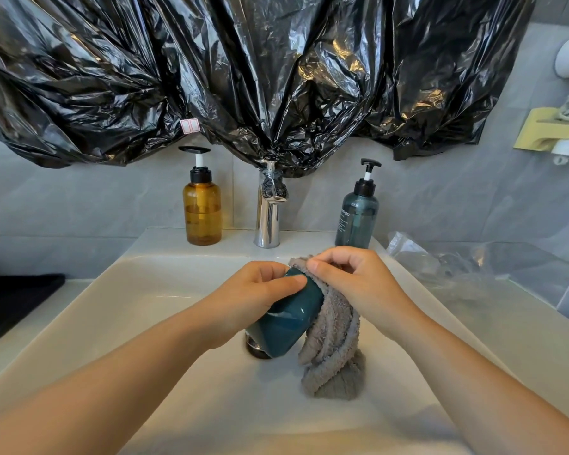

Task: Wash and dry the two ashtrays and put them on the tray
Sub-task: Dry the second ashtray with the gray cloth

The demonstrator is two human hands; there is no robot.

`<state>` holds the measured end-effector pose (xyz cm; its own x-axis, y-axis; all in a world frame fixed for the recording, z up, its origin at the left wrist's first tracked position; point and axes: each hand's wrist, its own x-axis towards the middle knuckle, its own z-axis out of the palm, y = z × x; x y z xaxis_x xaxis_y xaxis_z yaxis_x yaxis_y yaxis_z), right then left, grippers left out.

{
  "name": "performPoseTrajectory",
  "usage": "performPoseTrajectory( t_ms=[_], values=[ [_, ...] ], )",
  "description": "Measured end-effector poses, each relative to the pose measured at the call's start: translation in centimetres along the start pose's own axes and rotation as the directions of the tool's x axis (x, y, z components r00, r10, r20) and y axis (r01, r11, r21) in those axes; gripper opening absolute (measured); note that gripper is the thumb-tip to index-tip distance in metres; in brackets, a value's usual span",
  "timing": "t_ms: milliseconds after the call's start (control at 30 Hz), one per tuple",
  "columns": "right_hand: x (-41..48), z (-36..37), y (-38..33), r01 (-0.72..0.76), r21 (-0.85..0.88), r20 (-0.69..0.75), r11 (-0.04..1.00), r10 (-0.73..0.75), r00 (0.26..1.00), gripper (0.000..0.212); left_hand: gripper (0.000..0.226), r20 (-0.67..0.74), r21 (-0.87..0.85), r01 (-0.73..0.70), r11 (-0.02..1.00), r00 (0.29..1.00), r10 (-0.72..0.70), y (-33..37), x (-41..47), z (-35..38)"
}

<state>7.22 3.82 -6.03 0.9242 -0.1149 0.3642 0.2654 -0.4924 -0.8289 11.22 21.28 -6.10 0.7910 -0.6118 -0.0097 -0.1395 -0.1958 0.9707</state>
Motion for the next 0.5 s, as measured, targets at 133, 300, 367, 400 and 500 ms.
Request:
performPoseTrajectory(
  t_ms=[133, 300, 367, 400, 500],
  values=[
    [0.3, 0.0, 0.2, 0.009, 0.005, -0.085, 1.000, -0.009, 0.996, 0.012, 0.014, -0.018, 0.016, -0.041, 0.999, 0.999, 0.041, 0.1, 0.0, -0.1],
    [0.2, -1.2, 0.9, -0.048, 0.057, -0.126, 0.997, 0.055, 0.990, 0.014, 0.021, -0.012, -0.027, -0.110, 0.994, 0.994, 0.110, 0.5, -0.4, -0.8],
    [-0.1, -1.2, 0.7, 0.012, 0.069, -0.117, 0.998, -0.004, 0.993, 0.013, 0.023, 0.004, -0.026, -0.121, 0.992, 0.993, 0.121, 0.6, -0.4, -0.9],
    [-0.2, -1.1, 0.4, 0.056, 0.071, -0.114, 0.996, -0.047, 0.992, 0.012, 0.021, 0.019, -0.018, -0.124, 0.992, 0.992, 0.124, 0.6, -0.4, -0.9],
    [0.1, -0.2, -0.3, 0.144, 0.025, -0.114, 0.989, -0.141, 0.984, 0.009, 0.015, 0.050, 0.027, -0.128, 0.991, 0.991, 0.126, 0.5, -0.4, -0.7]
  ],
)
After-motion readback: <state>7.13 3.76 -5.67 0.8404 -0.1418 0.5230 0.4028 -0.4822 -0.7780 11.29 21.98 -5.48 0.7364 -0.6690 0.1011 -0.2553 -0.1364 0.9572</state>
